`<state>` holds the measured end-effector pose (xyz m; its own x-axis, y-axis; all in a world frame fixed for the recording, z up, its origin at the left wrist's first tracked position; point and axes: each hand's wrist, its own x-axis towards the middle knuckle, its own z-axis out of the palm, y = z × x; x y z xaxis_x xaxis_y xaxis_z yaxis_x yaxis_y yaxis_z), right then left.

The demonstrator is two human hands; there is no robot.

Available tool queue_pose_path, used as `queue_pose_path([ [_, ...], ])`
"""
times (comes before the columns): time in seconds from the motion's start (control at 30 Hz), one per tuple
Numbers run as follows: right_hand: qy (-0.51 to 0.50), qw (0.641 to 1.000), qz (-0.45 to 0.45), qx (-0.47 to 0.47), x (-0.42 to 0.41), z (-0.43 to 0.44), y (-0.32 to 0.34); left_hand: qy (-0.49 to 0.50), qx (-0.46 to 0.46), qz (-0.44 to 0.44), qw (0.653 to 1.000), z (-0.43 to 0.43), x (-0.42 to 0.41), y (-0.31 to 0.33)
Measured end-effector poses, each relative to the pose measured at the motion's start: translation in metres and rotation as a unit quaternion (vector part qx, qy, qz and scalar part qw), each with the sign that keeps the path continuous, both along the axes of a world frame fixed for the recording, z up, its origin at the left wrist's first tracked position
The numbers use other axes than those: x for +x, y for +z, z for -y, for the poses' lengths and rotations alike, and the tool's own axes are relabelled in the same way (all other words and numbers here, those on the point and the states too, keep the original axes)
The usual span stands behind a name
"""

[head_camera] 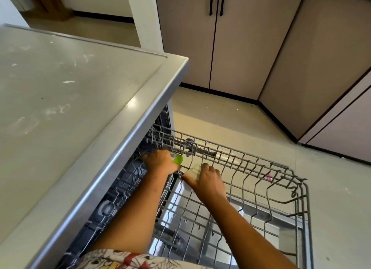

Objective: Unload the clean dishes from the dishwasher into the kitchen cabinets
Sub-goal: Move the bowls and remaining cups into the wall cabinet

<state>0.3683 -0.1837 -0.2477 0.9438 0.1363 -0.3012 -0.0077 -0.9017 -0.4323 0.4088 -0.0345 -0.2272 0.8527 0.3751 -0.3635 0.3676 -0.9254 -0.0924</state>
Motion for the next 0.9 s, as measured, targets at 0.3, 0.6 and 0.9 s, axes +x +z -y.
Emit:
queue_pose_path([
  [0.3, 0.0, 0.999, -0.031, 0.037, 0.004, 0.009, -0.016, 0.012, -0.021, -0.005, 1.0, 0.006, 0.003, -0.006],
  [0.6, 0.031, 0.999, -0.019, 0.034, 0.002, 0.017, -0.005, 0.052, -0.097, 0.035, 0.993, 0.029, -0.015, 0.021],
  [0.9, -0.048, 0.992, 0.026, 0.117, -0.075, 0.048, 0.037, 0.208, -0.348, 0.194, 0.893, 0.053, -0.144, 0.055],
])
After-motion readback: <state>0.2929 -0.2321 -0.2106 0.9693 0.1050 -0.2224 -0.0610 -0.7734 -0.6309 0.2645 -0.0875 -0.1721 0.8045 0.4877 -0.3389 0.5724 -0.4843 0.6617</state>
